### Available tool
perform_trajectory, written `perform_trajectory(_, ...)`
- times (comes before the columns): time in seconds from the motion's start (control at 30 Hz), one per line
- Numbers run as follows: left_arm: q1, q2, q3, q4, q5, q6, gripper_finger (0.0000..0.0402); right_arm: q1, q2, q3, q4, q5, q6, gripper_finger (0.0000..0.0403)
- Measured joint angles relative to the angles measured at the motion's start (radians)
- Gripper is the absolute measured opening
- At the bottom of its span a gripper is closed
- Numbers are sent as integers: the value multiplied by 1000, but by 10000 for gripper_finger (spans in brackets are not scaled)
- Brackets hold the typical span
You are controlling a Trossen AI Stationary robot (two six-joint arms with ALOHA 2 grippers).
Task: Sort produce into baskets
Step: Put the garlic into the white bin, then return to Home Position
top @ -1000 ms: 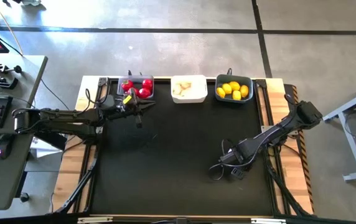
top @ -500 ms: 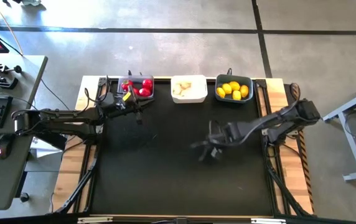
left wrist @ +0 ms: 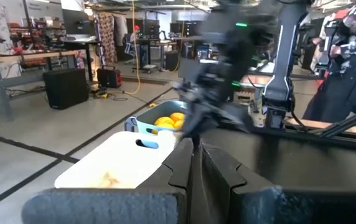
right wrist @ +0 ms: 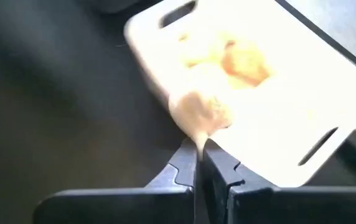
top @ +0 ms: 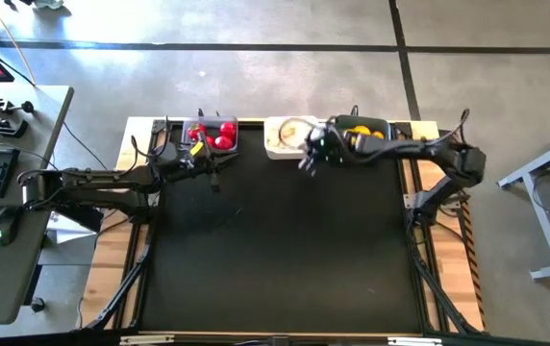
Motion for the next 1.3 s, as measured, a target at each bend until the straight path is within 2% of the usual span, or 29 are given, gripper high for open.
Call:
perform_trajectory(0.23, 1, 0, 0, -7, 0, -2, 14, -157, 173, 223, -116, -136, -150, 0)
perform_trajectory(0.5, 1, 0, 0, -18, -4, -2, 14, -203, 373, 474, -338, -145, -277, 0)
perform_trajectory(0.67, 1, 0, 0, -25, -5, -2, 14, -211, 427, 543, -375, -149, -317, 0)
perform_trajectory(0.9, 1, 0, 0, -30, -6, -39, 14, -221, 447, 552, -396, -151, -325, 7)
perform_trajectory(1.03, 1, 0, 0, -37, -8, -40, 14, -222, 450, 552, -395, -128, -317, 34)
perform_trajectory(1.3, 1, 0, 0, -35, -8, -45, 14, -207, 445, 553, -370, -109, -324, 126)
